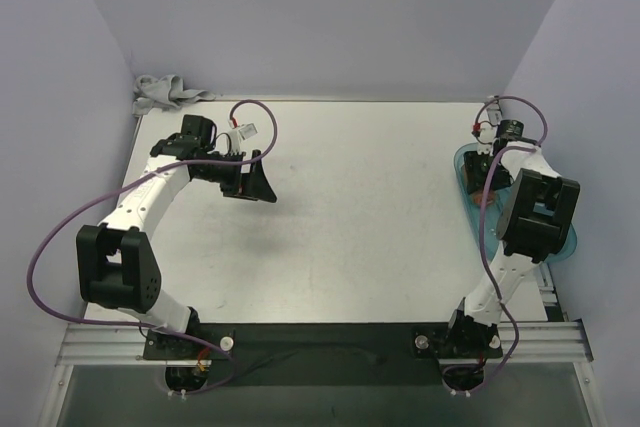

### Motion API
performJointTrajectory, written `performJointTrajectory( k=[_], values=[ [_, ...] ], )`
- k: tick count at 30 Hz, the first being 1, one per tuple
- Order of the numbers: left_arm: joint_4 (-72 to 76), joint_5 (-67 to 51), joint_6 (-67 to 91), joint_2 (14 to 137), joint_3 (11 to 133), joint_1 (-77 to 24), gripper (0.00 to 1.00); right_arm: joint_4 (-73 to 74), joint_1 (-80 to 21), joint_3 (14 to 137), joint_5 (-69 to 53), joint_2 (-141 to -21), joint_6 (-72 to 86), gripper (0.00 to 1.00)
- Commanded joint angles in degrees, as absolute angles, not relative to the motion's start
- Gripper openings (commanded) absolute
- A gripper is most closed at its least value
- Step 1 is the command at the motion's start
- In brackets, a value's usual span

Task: Roll the towels
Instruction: Place the rolled towel into the container, then grab a towel with the left arm

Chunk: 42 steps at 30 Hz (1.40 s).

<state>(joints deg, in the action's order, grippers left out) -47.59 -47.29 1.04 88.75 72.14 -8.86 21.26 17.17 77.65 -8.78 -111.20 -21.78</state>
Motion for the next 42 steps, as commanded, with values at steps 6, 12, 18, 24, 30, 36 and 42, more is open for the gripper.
performJointTrajectory(
  k=[6, 12, 18, 24, 30, 36, 42],
  values=[
    [-47.9, -47.4, 0.4, 89.2, 74.2, -9.1, 0.97, 24.8, 17.5, 78.0, -11.2, -108.7, -20.9, 0.64],
    [-47.9, -47.0, 0.3, 89.1, 74.3, -9.1, 0.97, 26.9, 18.0, 78.2, -11.9, -106.1, -21.5, 0.77],
    [-47.9, -46.9, 0.3, 89.4, 74.7, -9.1, 0.97, 28.6, 18.7, 78.8, -11.5, -104.4, -22.6, 0.84],
    [-47.9, -44.7, 0.4, 89.2, 76.1, -9.1, 0.97, 30.5, 19.2, 79.3, -11.3, -101.8, -23.6, 0.90],
    [-47.7, -38.9, -4.4, 89.8, 81.9, -5.6, 0.97, 33.6, 20.2, 79.5, -11.6, -96.3, -25.3, 1.00],
    [-39.0, -32.1, -7.7, 91.1, 87.4, 1.9, 0.97, 37.9, 20.4, 83.0, -11.6, -89.0, -26.6, 1.00],
    [-24.9, -23.3, -8.8, 93.8, 90.1, 5.6, 0.97, 38.3, 19.3, 85.9, -16.9, -80.3, -23.5, 1.00]
  ],
)
